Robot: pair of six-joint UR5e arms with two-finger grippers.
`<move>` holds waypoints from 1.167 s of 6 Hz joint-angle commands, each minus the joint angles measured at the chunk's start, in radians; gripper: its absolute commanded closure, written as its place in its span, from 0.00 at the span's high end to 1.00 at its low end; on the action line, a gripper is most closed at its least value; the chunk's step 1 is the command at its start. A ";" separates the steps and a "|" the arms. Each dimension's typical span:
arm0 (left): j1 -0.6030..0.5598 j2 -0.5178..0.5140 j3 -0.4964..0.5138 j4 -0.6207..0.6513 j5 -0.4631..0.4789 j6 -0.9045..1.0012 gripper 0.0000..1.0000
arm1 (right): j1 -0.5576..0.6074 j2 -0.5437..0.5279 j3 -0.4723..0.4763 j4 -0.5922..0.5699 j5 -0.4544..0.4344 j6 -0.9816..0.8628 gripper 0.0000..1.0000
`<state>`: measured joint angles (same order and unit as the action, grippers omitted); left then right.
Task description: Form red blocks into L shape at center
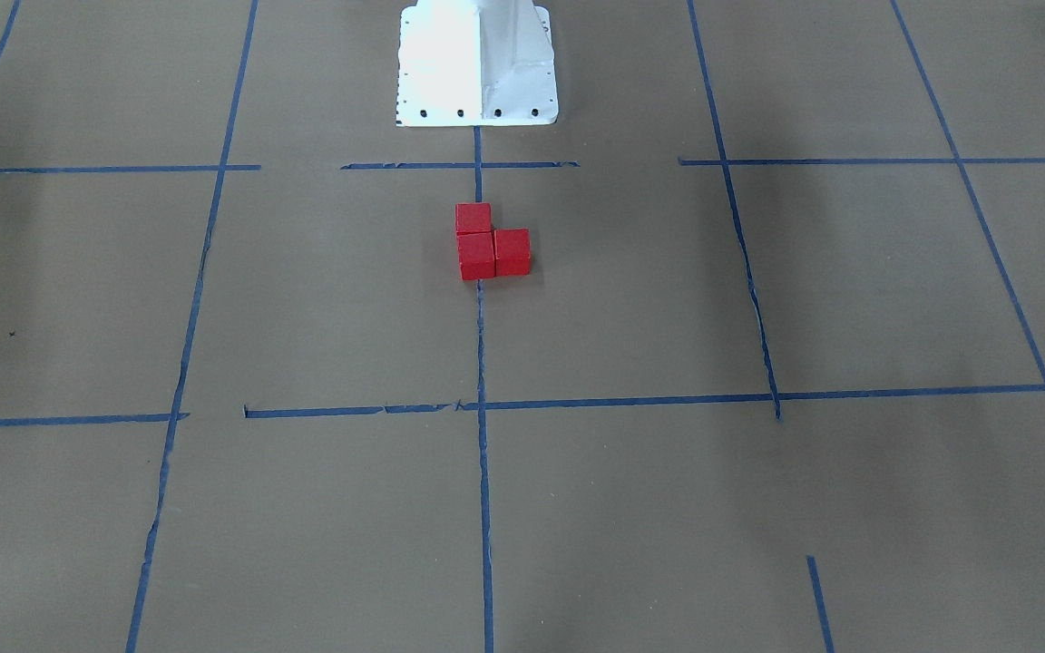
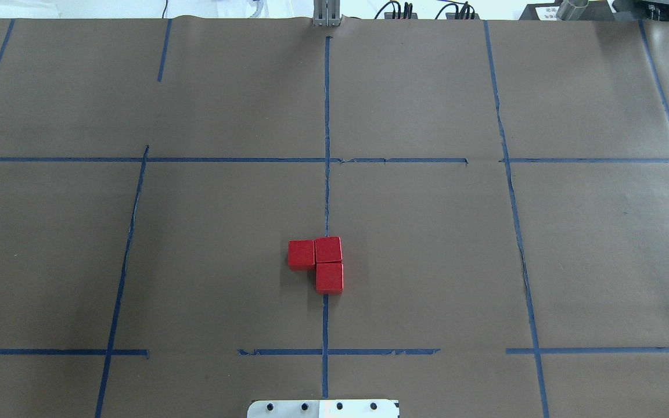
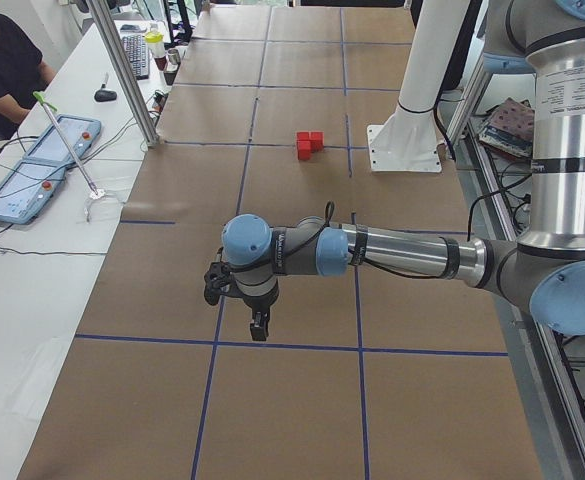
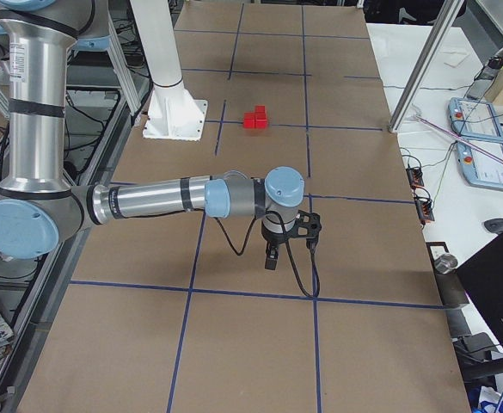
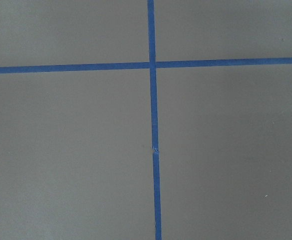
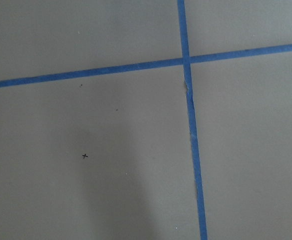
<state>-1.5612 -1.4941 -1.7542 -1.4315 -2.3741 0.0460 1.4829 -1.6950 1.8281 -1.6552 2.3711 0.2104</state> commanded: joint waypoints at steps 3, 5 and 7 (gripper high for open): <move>0.001 0.009 0.001 0.003 -0.004 0.000 1.00 | 0.000 -0.040 -0.007 0.003 0.002 -0.069 1.00; 0.003 0.006 0.016 0.002 -0.005 0.002 1.00 | 0.000 -0.038 -0.006 0.003 0.000 -0.066 1.00; 0.004 0.000 0.054 -0.006 0.000 0.000 1.00 | 0.000 -0.032 -0.003 0.005 0.002 -0.065 1.00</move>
<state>-1.5575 -1.4925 -1.7156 -1.4328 -2.3756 0.0471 1.4834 -1.7294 1.8229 -1.6509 2.3720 0.1453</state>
